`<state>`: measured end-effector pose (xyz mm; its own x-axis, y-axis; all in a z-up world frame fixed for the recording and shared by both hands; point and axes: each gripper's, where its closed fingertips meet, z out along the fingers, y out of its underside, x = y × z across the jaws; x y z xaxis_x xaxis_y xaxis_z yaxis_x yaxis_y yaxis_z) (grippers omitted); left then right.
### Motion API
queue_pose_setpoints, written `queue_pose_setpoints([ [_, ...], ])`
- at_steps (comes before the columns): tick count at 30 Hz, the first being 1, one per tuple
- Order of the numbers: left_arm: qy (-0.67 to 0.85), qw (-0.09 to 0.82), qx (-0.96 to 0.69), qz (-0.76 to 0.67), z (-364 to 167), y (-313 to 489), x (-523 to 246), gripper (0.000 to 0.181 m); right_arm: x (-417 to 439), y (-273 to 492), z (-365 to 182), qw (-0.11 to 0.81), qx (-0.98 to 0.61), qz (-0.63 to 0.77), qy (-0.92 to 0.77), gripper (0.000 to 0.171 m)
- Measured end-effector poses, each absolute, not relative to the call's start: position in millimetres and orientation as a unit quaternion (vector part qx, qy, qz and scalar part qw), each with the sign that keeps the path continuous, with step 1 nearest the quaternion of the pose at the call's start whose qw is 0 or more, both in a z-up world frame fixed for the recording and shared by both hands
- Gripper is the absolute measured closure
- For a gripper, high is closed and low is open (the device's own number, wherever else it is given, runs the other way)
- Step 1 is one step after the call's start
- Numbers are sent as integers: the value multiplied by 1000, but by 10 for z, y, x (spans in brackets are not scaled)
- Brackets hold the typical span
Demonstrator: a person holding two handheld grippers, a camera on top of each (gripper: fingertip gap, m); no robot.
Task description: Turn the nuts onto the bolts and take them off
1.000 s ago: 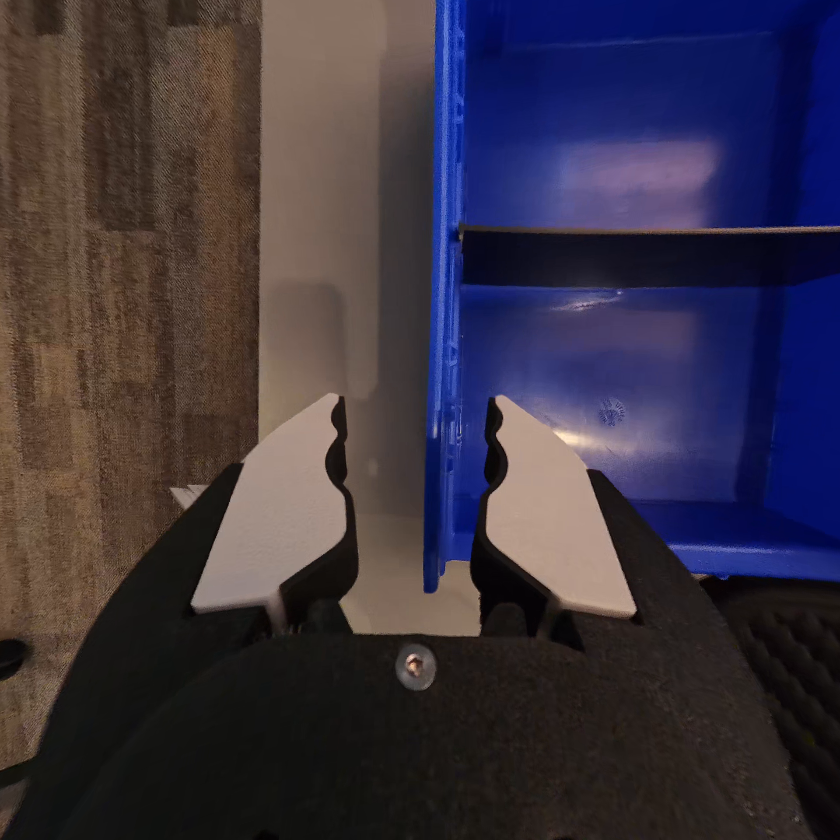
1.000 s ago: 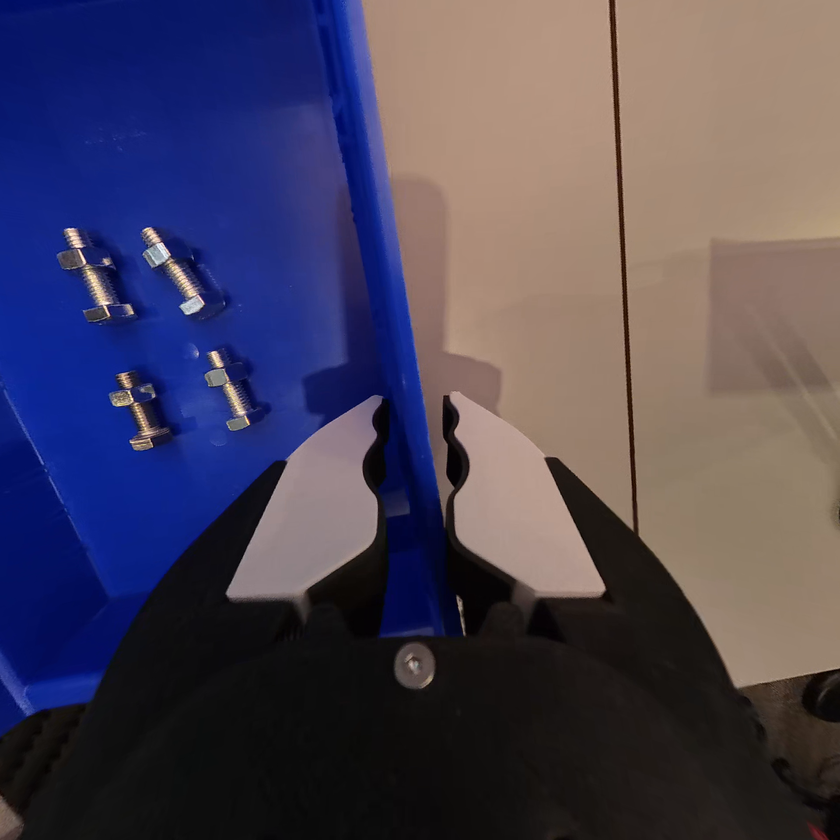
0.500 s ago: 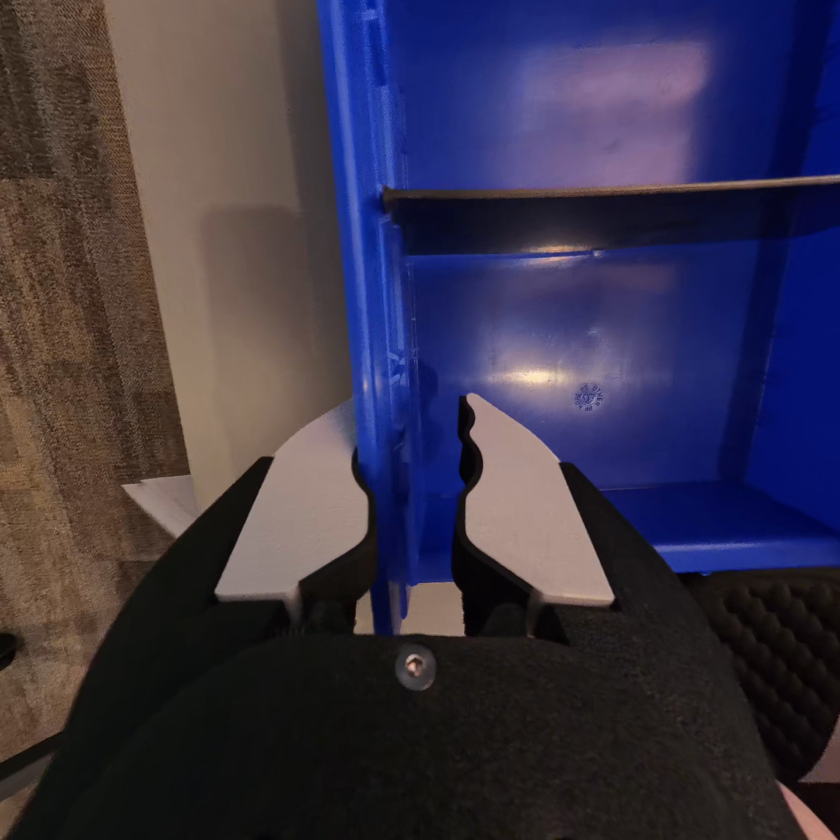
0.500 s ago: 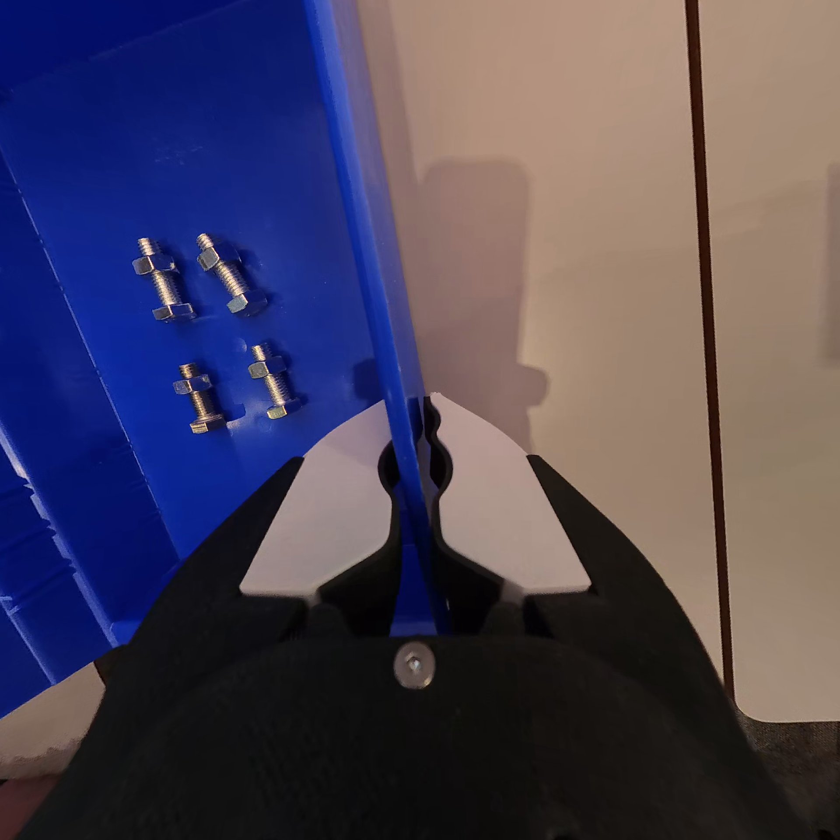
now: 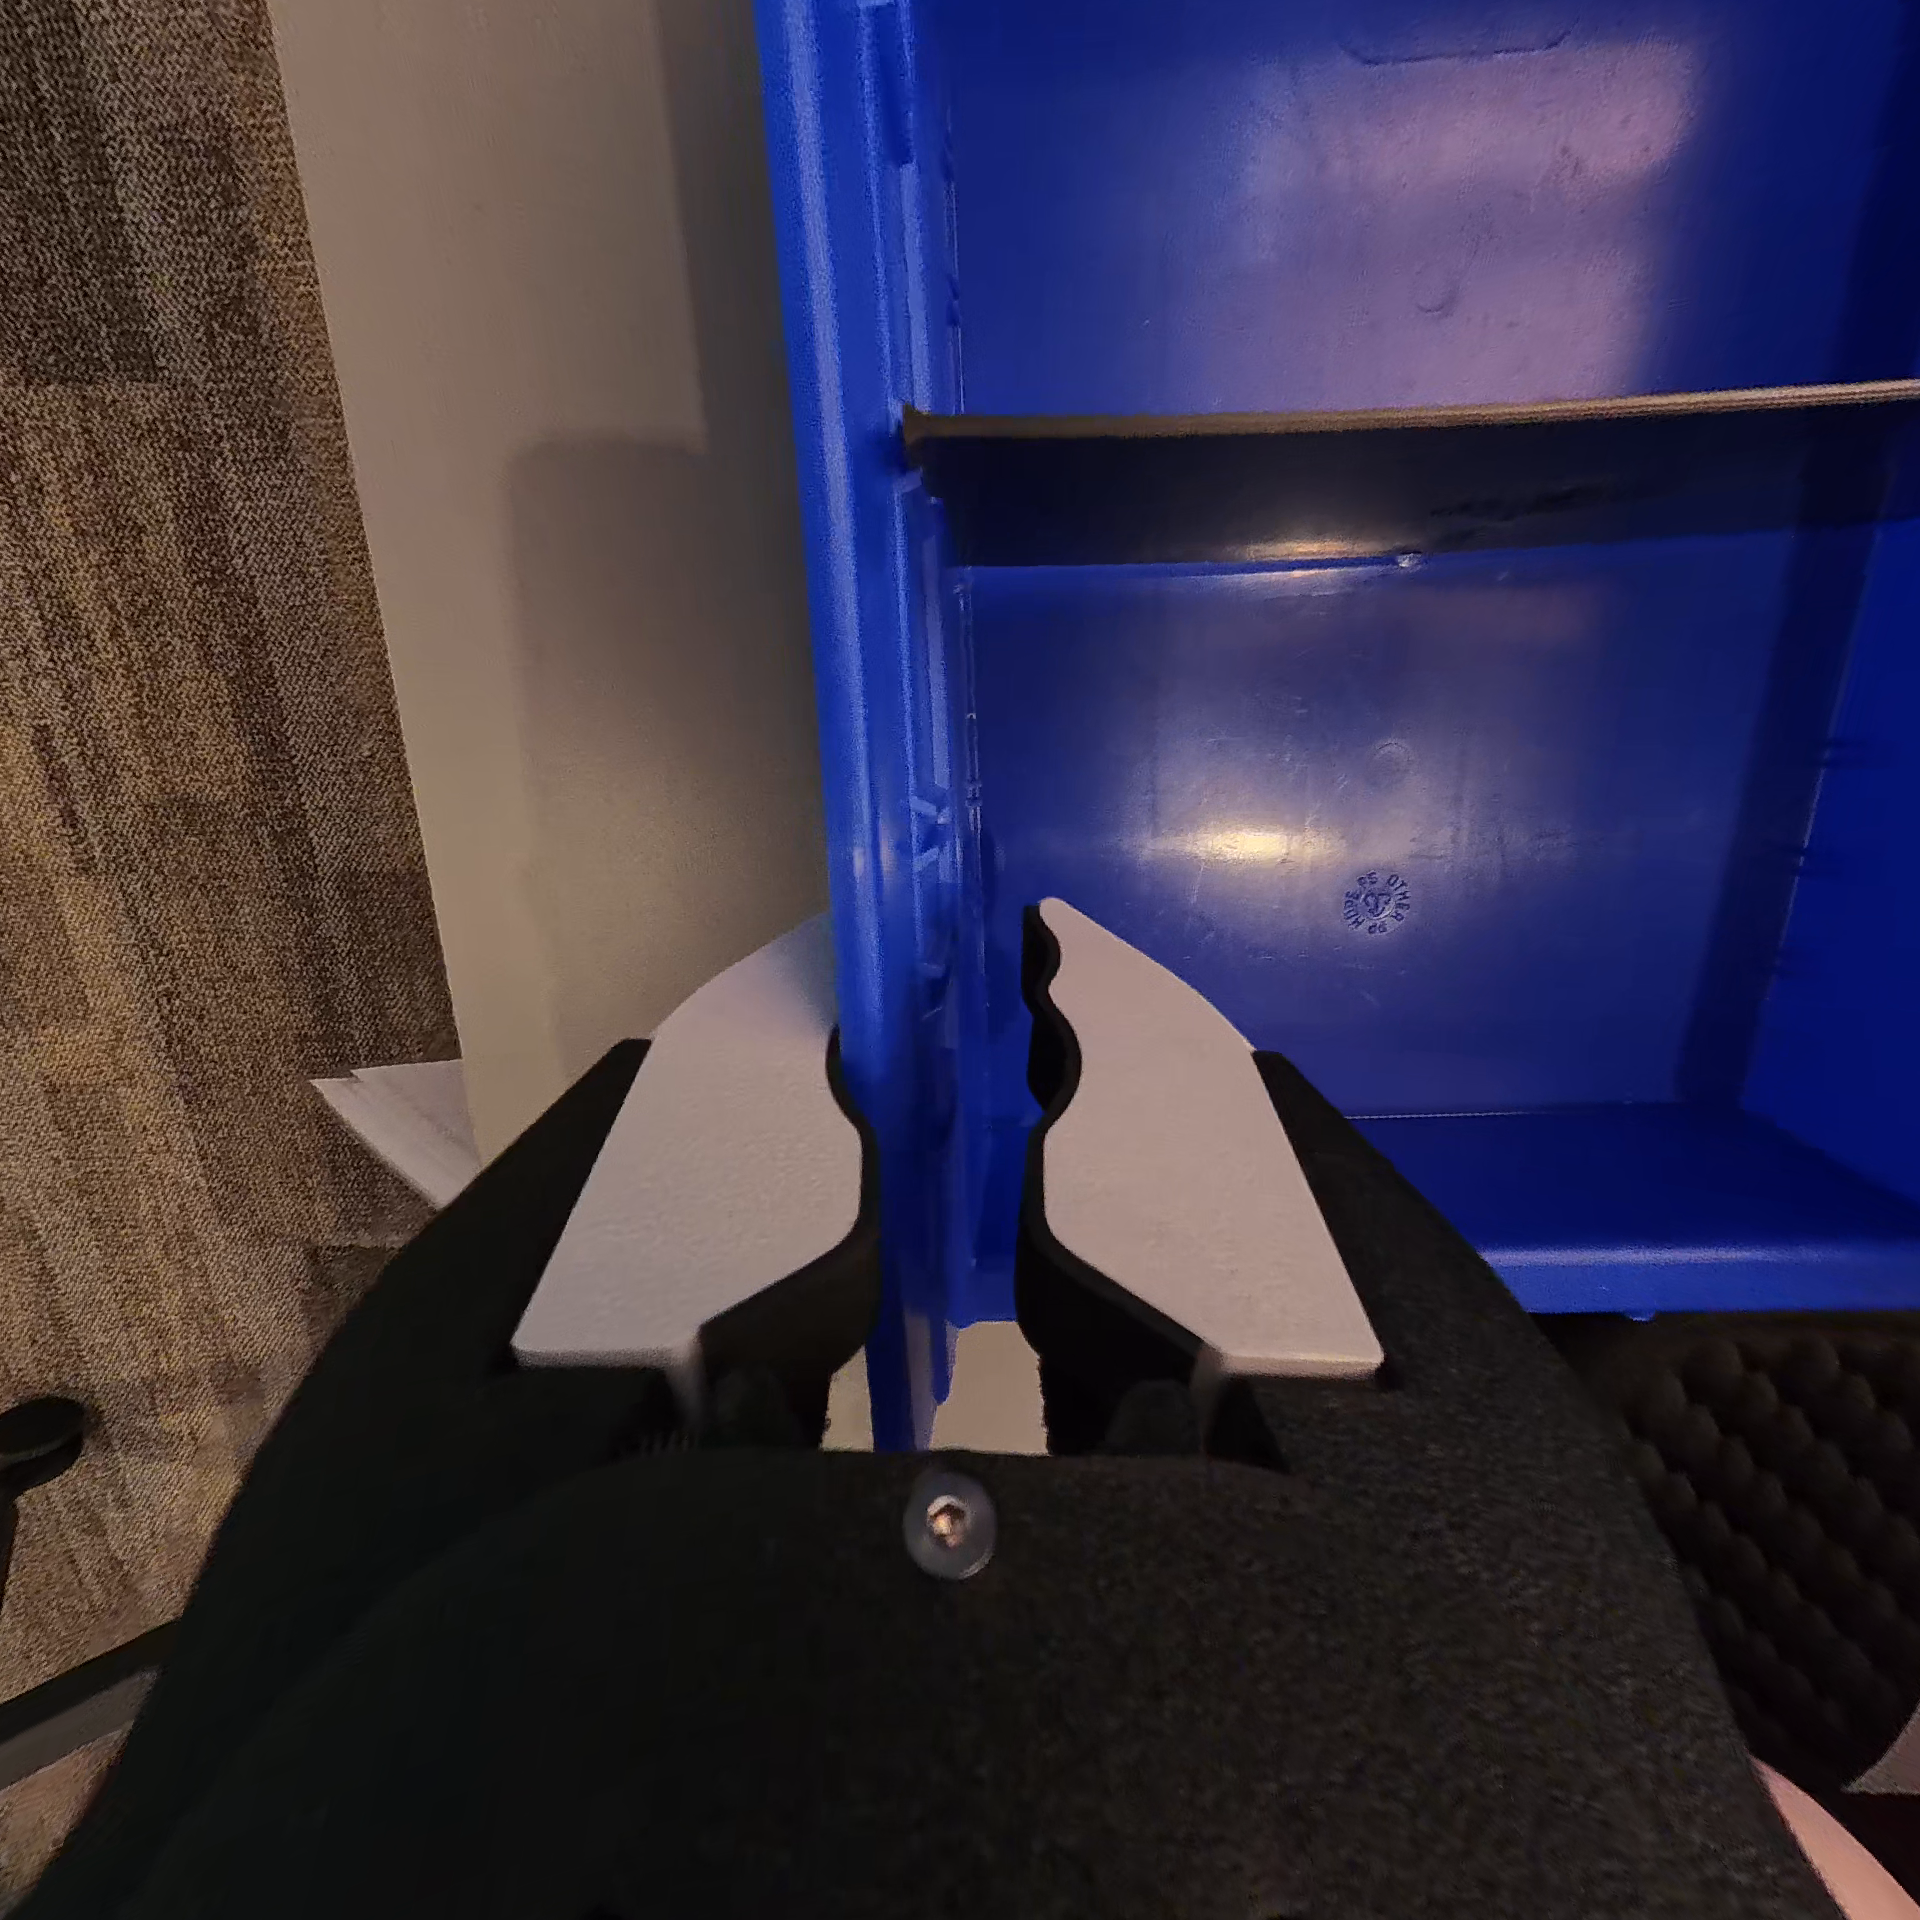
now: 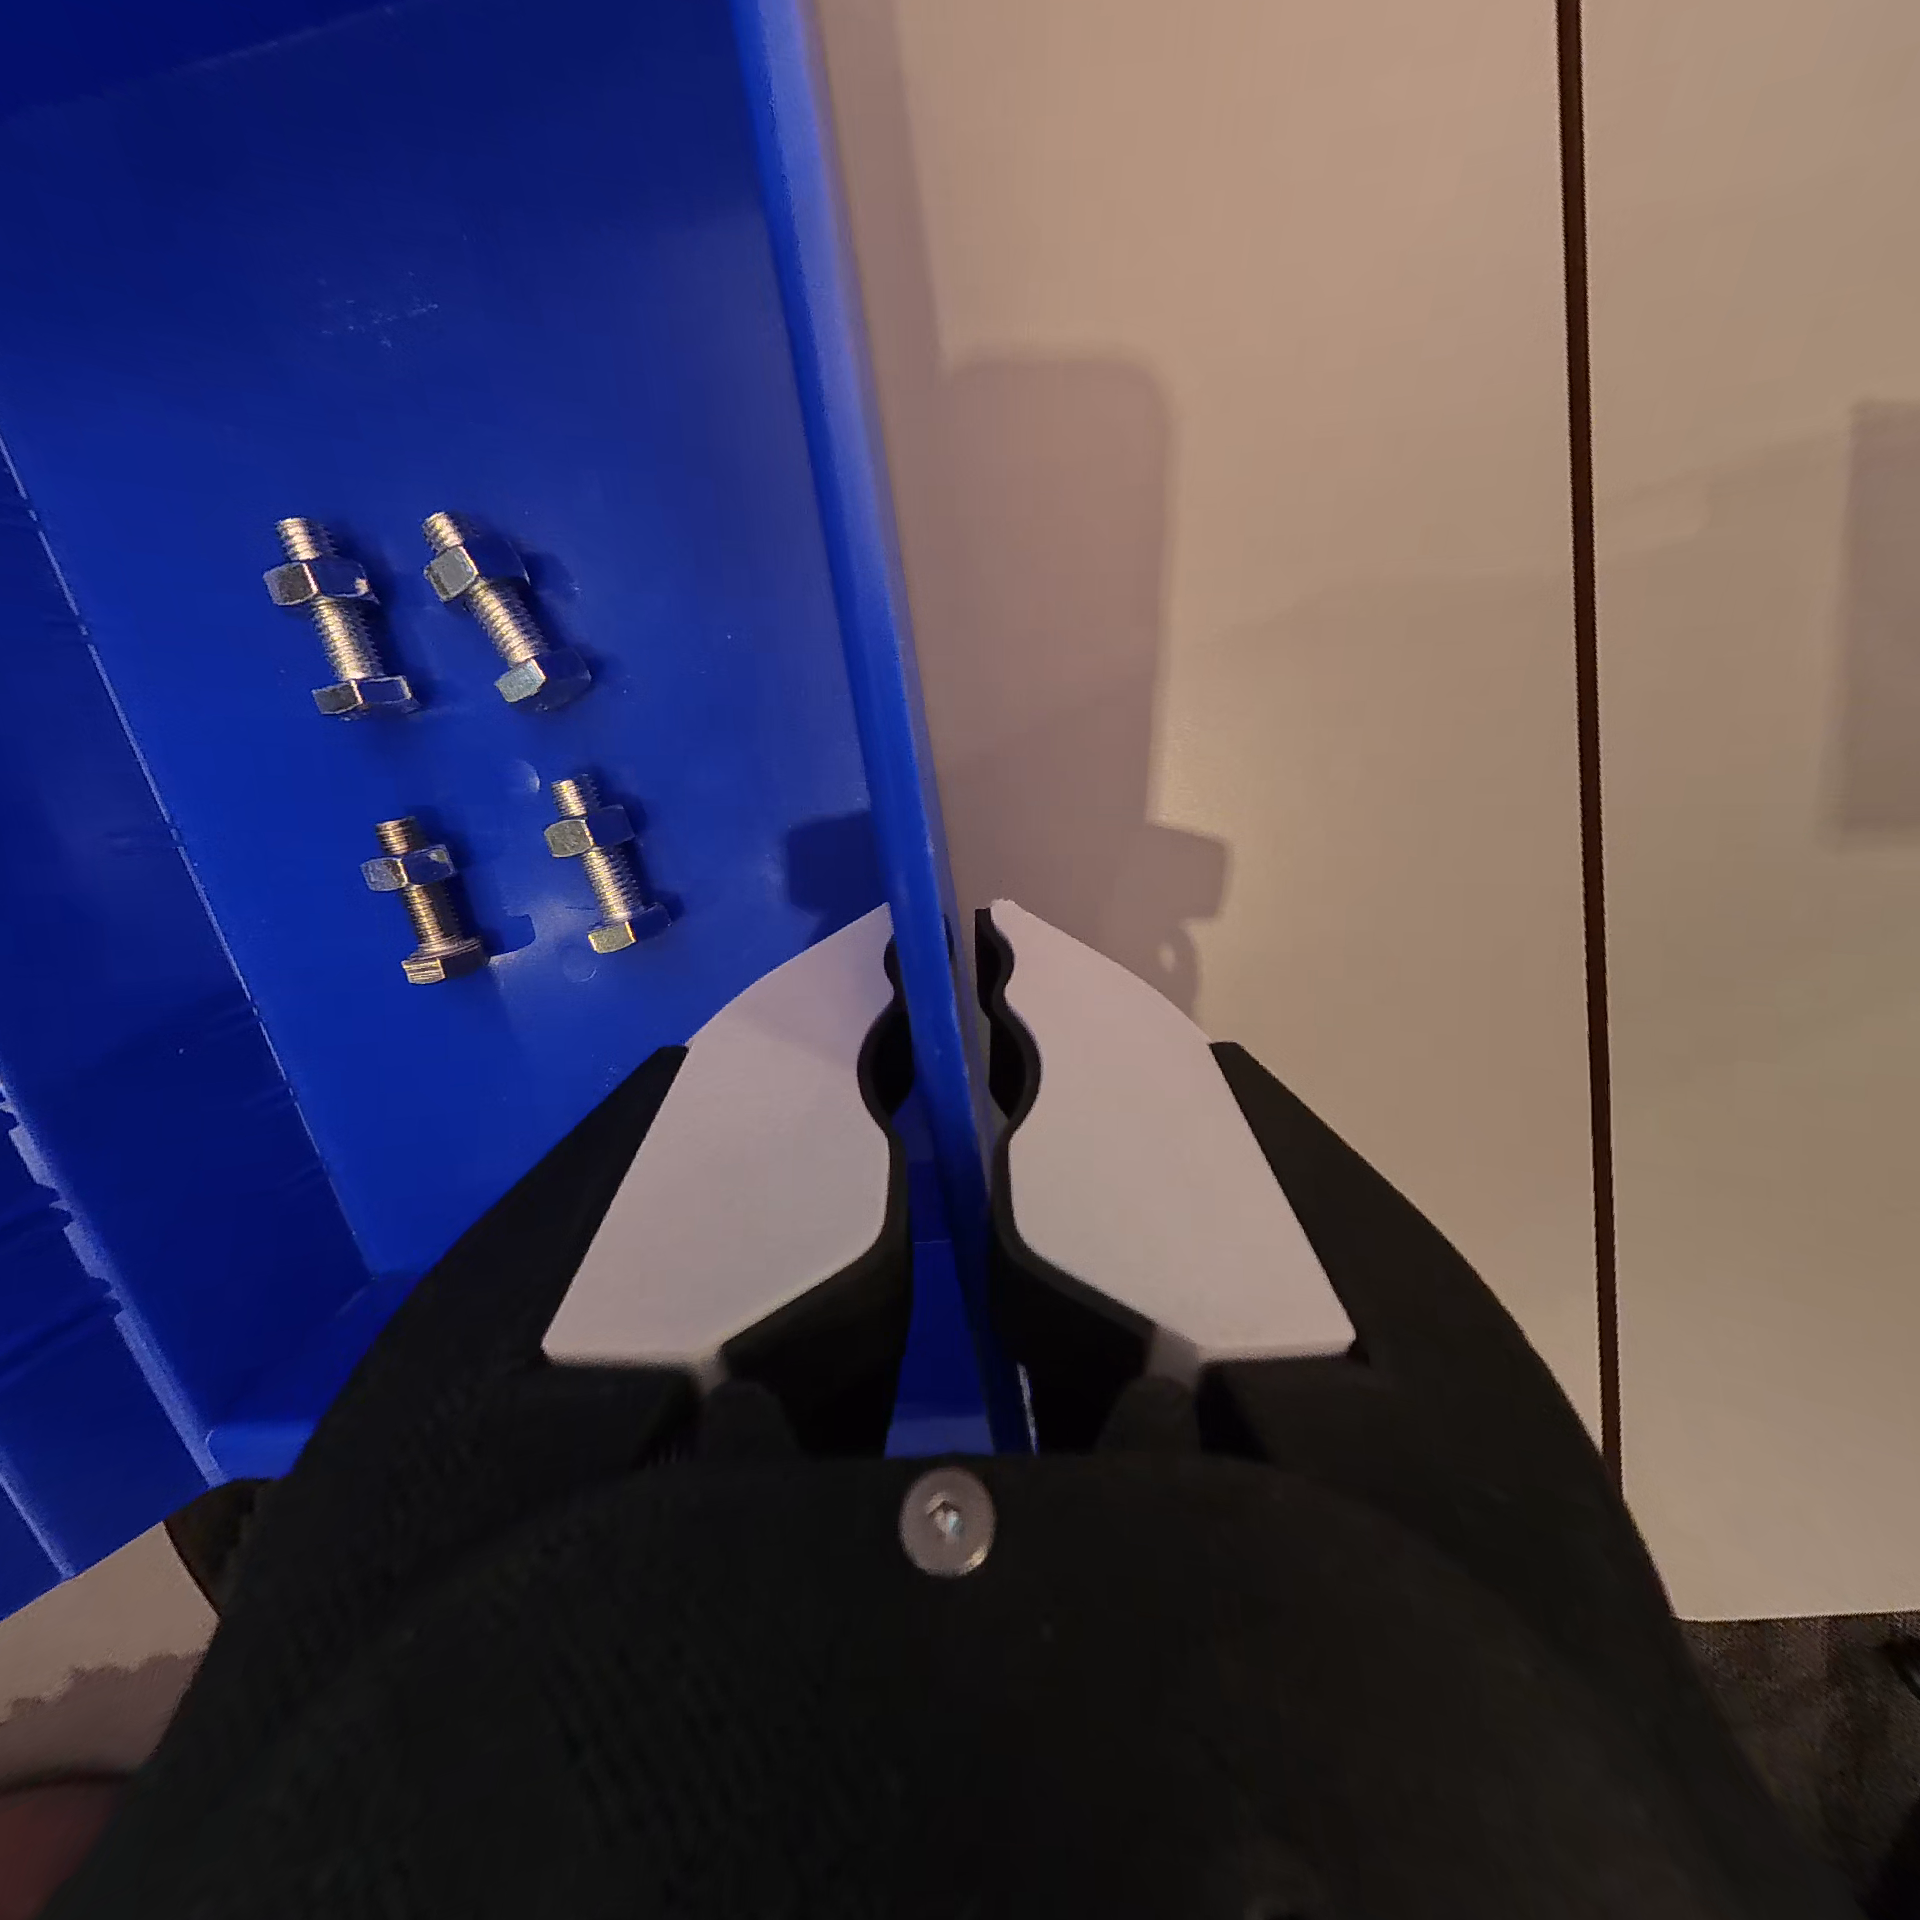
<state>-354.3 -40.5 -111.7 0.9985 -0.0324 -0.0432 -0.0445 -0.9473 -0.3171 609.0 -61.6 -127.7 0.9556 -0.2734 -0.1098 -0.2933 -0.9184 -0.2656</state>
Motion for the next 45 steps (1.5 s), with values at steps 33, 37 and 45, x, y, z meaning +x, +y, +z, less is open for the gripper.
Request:
queue_pose_setpoints([
  [33, 71, 163, -984, -4, -1150, -409, -1750, 173, 5477, -540, -1283, 78, -993, 44, 77, 163],
  [37, 101, 165, -981, -1, -1168, -398, -1149, 172, 5101, -529, -1280, 68, -996, 48, 44, 161],
  [45, 176, 179, -968, 0, -1186, -378, -114, 170, 4438, -495, -1269, 54, -997, 54, -29, 161],
])
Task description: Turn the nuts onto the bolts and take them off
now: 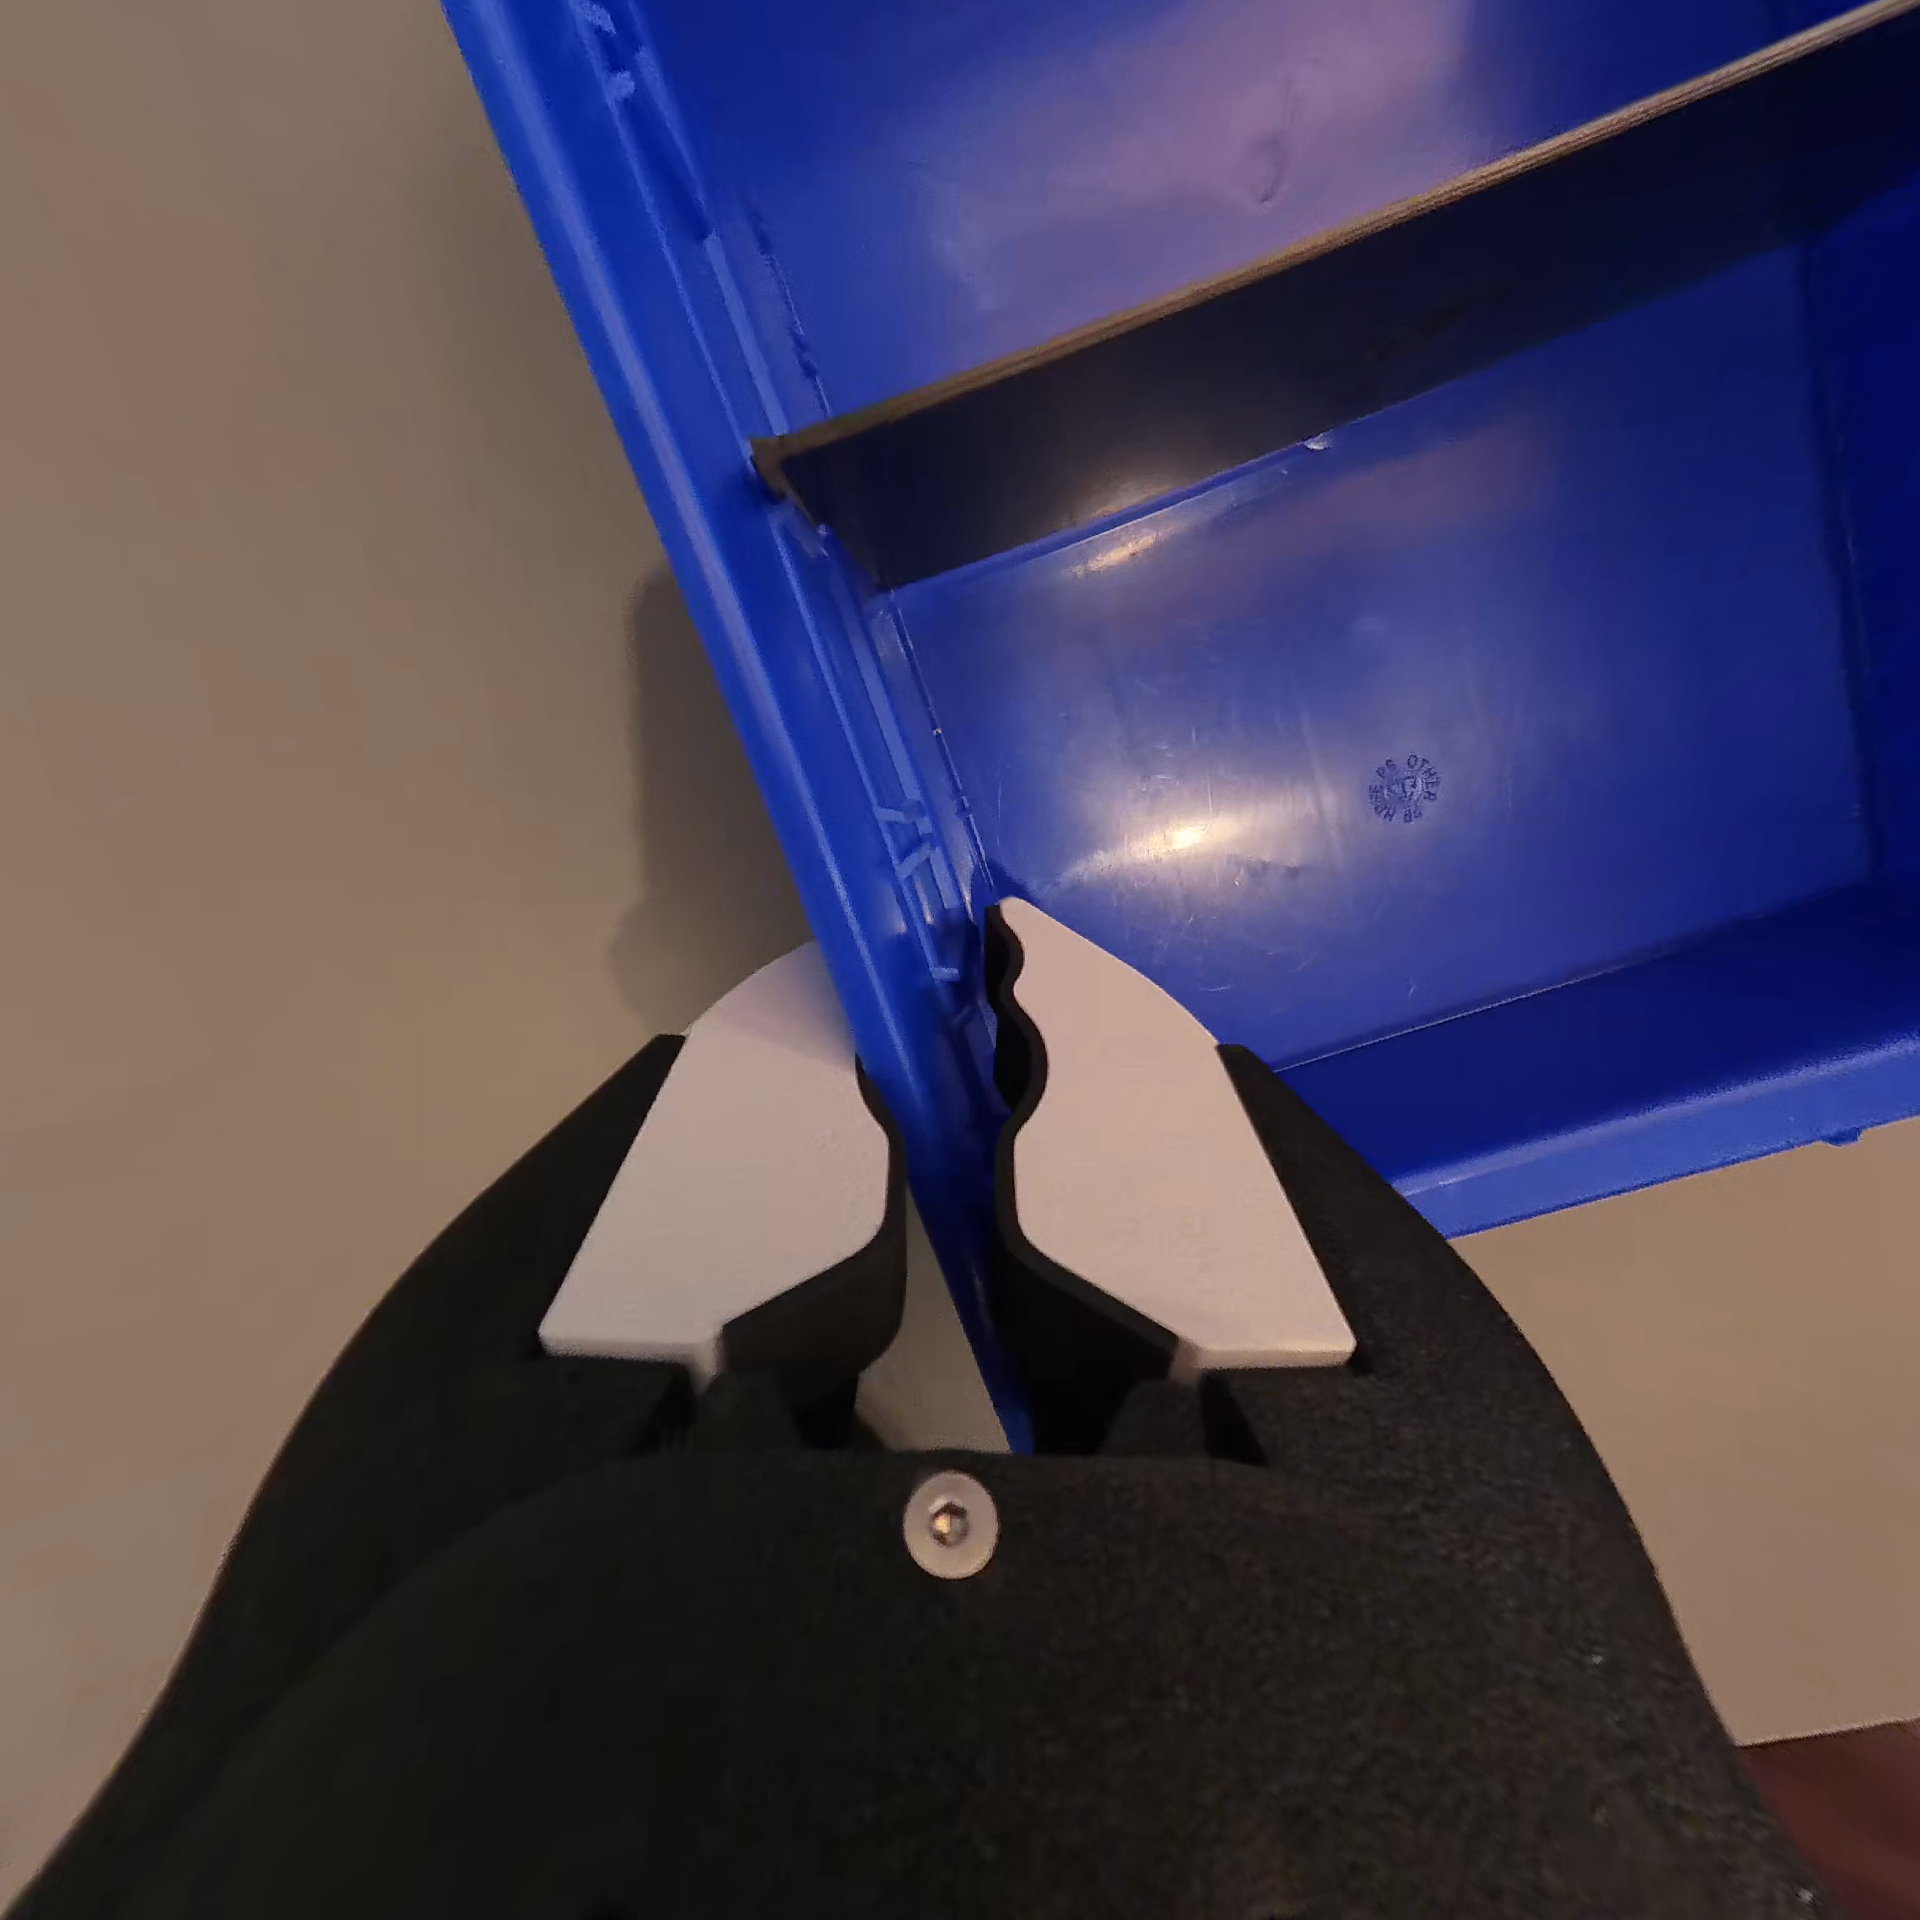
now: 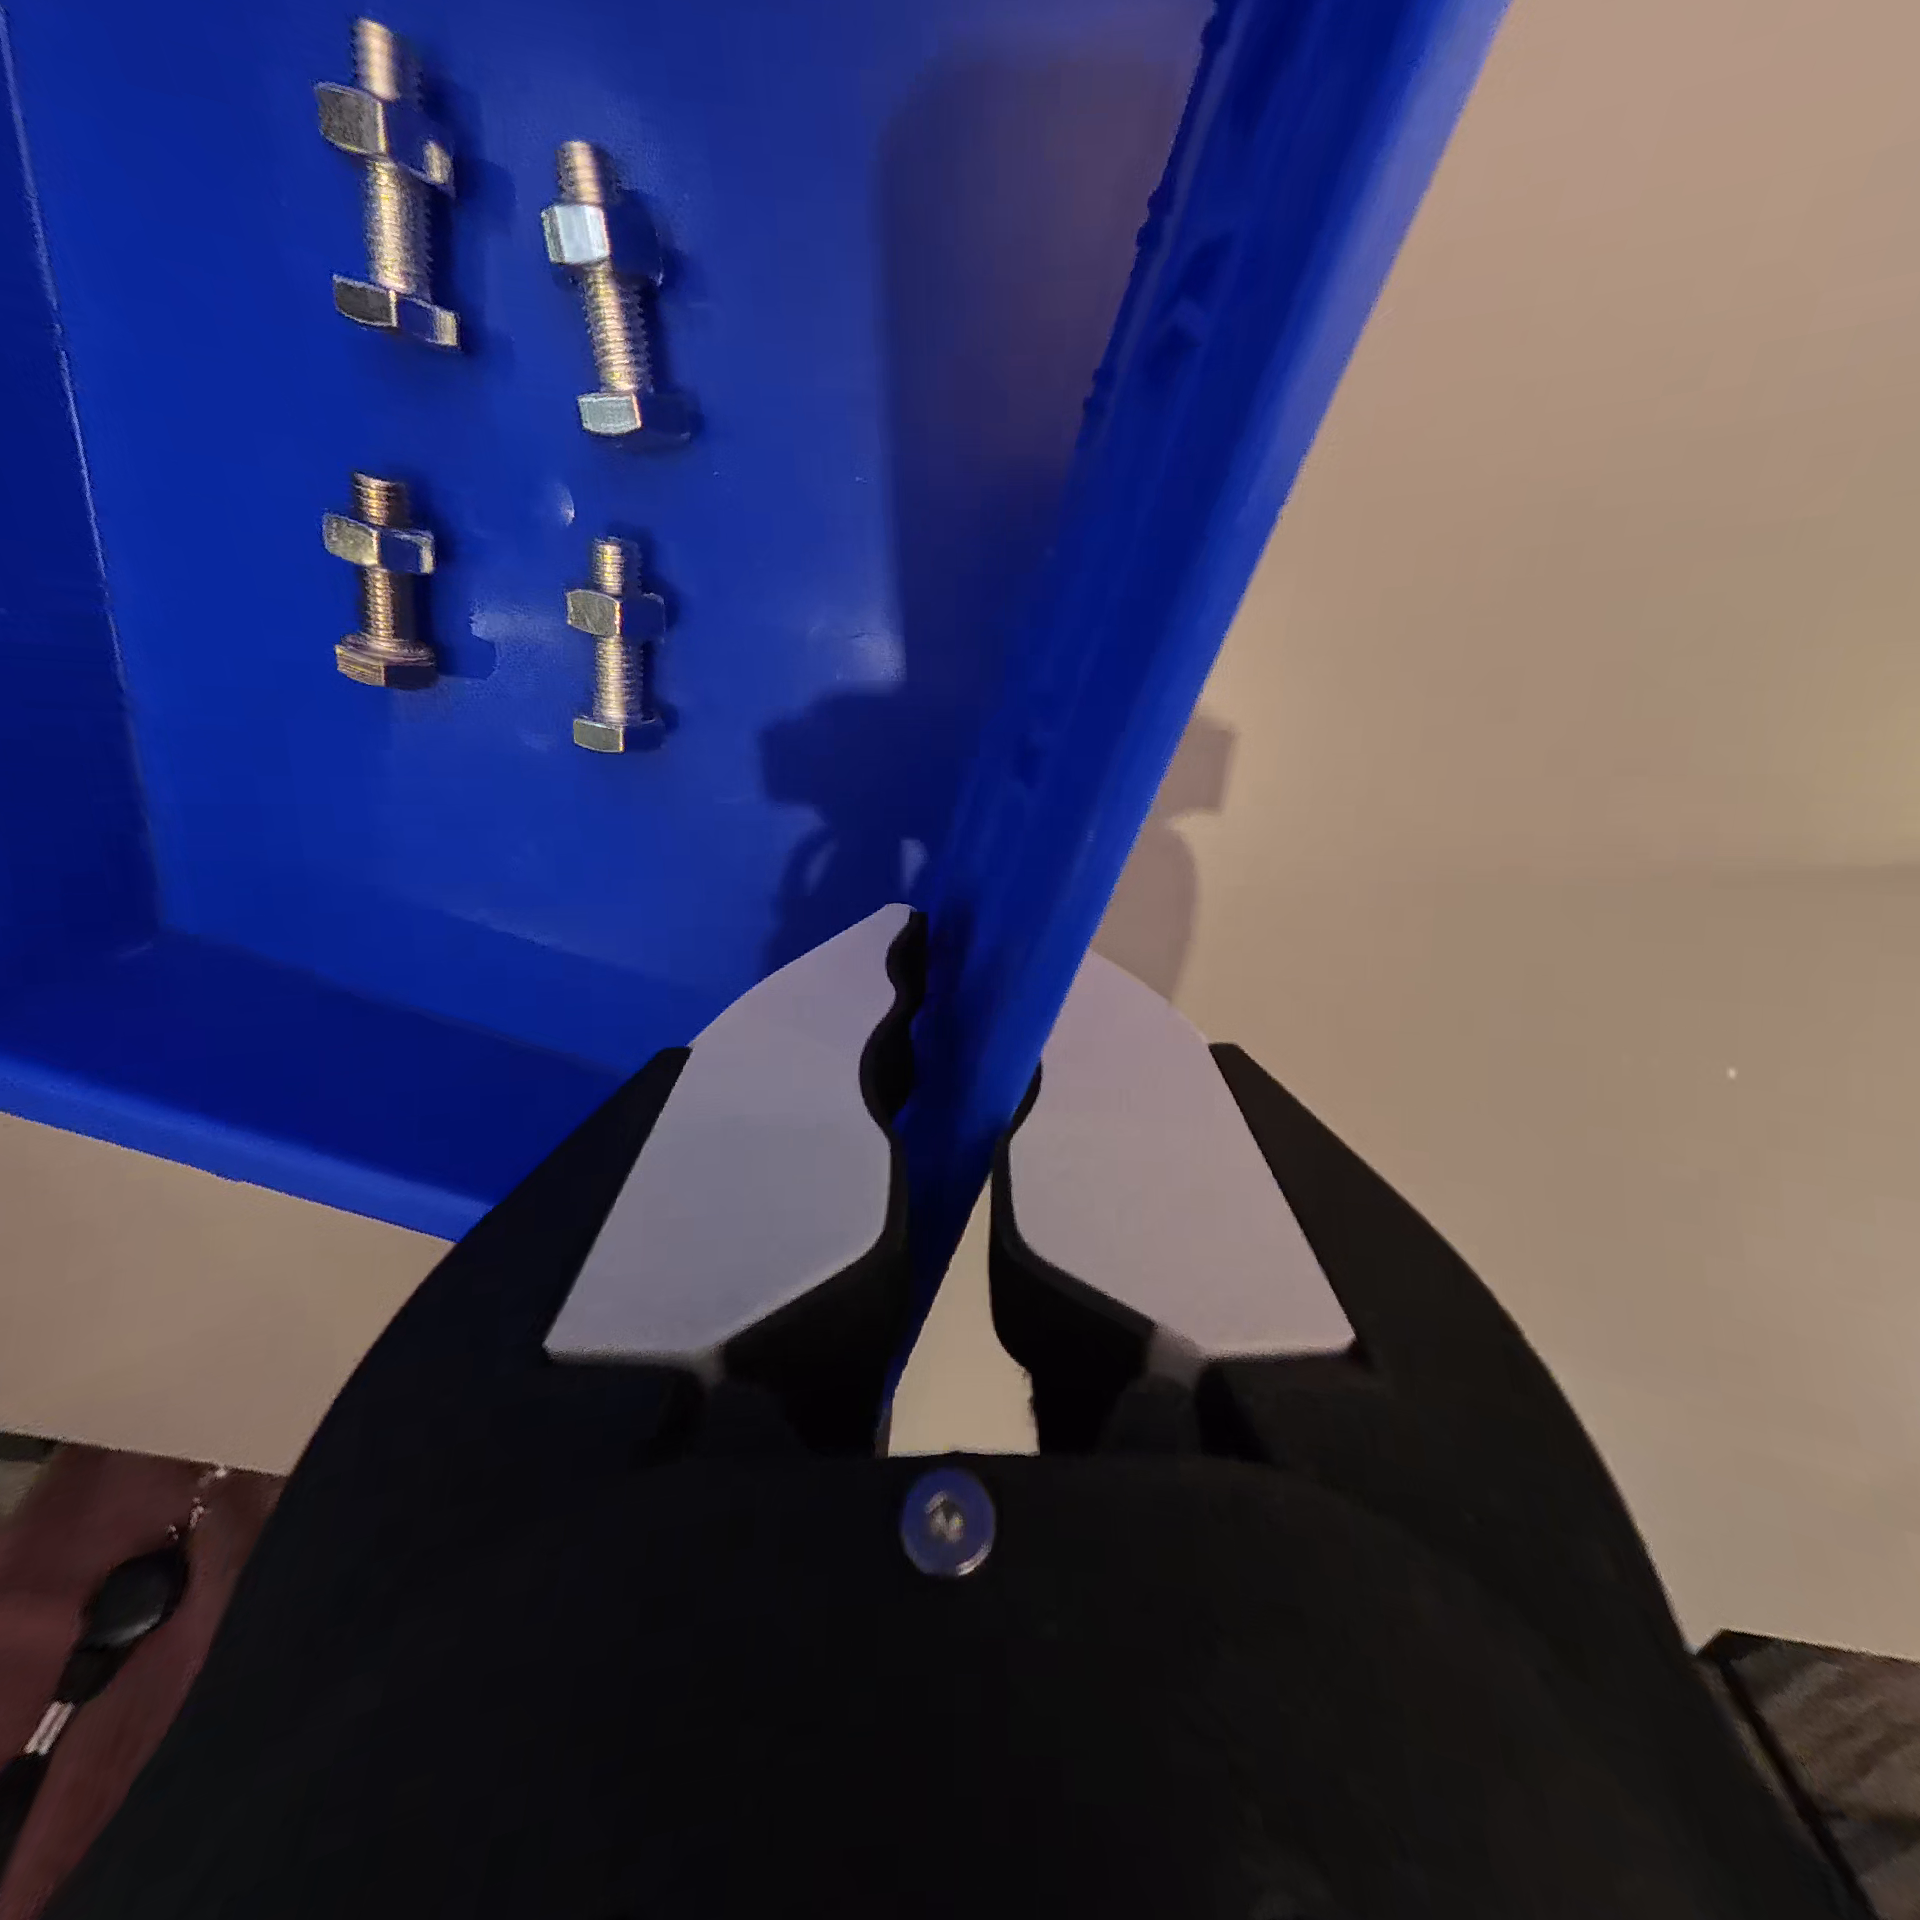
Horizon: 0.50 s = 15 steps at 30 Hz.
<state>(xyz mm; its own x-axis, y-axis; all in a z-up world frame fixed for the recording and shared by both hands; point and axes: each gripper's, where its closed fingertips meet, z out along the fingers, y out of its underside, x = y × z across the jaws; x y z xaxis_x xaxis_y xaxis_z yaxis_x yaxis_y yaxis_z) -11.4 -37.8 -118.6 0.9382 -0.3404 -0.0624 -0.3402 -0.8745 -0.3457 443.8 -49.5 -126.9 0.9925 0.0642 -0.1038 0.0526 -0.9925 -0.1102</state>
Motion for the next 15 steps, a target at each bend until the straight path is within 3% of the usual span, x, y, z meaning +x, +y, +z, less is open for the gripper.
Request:
queue_pose_setpoints([
  [8, 197, 176, -964, 13, -1195, -446, 148, 168, 4373, -247, -1383, -9, -998, 17, -58, 142],
  [12, 203, 174, -963, -19, -1191, -457, 220, 162, 4330, -234, -1455, -51, -996, 62, -31, 165],
  [15, 226, 204, -952, -41, -1147, -416, 301, 152, 4326, -227, -1455, -53, -995, 79, -33, 165],
])
